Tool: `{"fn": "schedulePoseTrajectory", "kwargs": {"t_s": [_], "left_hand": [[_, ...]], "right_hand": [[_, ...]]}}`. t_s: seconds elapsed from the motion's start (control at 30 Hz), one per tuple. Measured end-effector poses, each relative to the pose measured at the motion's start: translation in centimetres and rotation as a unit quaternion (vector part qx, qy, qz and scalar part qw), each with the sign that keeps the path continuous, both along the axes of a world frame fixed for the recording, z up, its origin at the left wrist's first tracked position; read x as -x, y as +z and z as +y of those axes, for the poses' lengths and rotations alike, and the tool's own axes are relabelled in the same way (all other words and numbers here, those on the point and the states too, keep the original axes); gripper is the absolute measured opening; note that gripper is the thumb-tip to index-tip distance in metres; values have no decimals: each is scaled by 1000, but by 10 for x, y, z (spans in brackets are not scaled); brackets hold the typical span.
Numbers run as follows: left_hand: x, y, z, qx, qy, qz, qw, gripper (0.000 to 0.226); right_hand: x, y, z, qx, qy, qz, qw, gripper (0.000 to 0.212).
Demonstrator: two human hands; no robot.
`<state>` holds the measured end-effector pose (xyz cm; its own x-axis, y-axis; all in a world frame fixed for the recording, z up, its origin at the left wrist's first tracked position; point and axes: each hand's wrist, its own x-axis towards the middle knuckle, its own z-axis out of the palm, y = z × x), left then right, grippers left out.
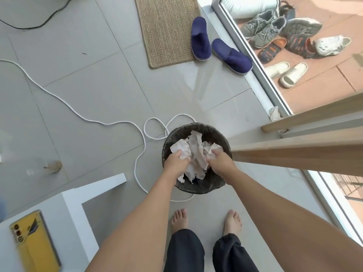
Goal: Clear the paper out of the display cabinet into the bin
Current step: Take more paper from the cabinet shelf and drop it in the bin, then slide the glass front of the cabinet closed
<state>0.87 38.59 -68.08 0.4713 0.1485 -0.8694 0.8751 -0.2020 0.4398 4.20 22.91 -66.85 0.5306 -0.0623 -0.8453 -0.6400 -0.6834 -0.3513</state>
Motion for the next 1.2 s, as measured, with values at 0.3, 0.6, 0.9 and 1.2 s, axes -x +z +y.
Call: {"fn": "schedulePoseTrajectory", "kwargs": {"t_s": [0.3, 0.6, 0.9, 1.2], "left_hand": [[-14, 104, 13, -102, -102, -100, 984, 39], [-33, 268, 20, -155, -192, -184, 952, 29], [-37, 447, 21, -231, -254, -309, 887, 43], [-8, 598, -13, -259, -172, -475, 823, 32]], "right_hand": [[-15, 110, 20, 59, 140, -100, 983, 30], [-24, 266, 30, 86, 210, -204, 952, 30], [-9, 434, 25, 120, 245, -292, 917, 38], [40, 589, -12, 110, 214, -482, 842, 27]]}}
